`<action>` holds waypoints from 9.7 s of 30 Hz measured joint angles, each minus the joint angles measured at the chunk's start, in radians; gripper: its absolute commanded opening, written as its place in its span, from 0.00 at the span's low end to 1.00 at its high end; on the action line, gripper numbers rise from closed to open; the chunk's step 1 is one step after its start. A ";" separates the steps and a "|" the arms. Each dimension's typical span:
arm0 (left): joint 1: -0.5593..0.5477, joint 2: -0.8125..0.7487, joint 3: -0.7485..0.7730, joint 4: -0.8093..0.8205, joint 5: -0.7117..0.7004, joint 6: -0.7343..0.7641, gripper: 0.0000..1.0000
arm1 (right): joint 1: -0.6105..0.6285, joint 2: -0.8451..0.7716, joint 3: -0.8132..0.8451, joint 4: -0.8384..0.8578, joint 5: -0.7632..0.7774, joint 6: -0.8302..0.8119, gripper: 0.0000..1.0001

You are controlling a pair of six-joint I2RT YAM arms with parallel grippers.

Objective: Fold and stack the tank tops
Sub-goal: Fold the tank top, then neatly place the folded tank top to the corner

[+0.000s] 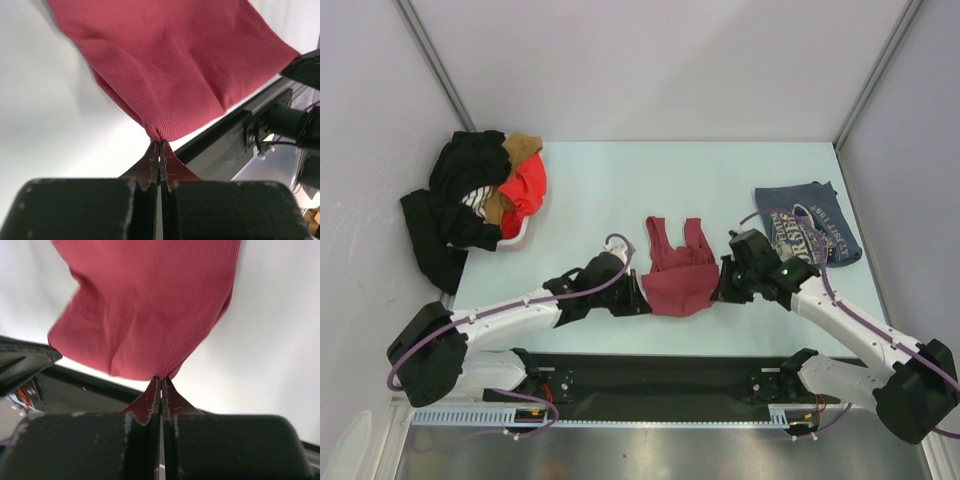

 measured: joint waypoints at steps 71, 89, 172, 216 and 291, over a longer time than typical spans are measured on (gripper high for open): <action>0.549 0.798 0.845 -0.138 0.170 0.278 0.88 | -0.414 1.049 0.893 0.225 -0.173 -0.135 0.79; 0.396 0.611 0.615 -0.031 0.101 0.253 0.91 | -0.451 0.864 0.563 0.319 -0.245 -0.245 0.82; 0.014 1.387 1.536 0.658 0.046 -0.253 0.00 | -0.919 0.700 0.748 0.119 -0.172 -0.294 0.00; 0.049 1.342 1.466 0.560 -0.094 -0.261 0.72 | -1.034 0.569 0.683 0.191 -0.044 -0.258 0.35; 0.181 -0.071 0.190 0.277 -0.072 0.267 0.84 | -1.041 0.742 0.213 1.263 -0.645 0.285 0.17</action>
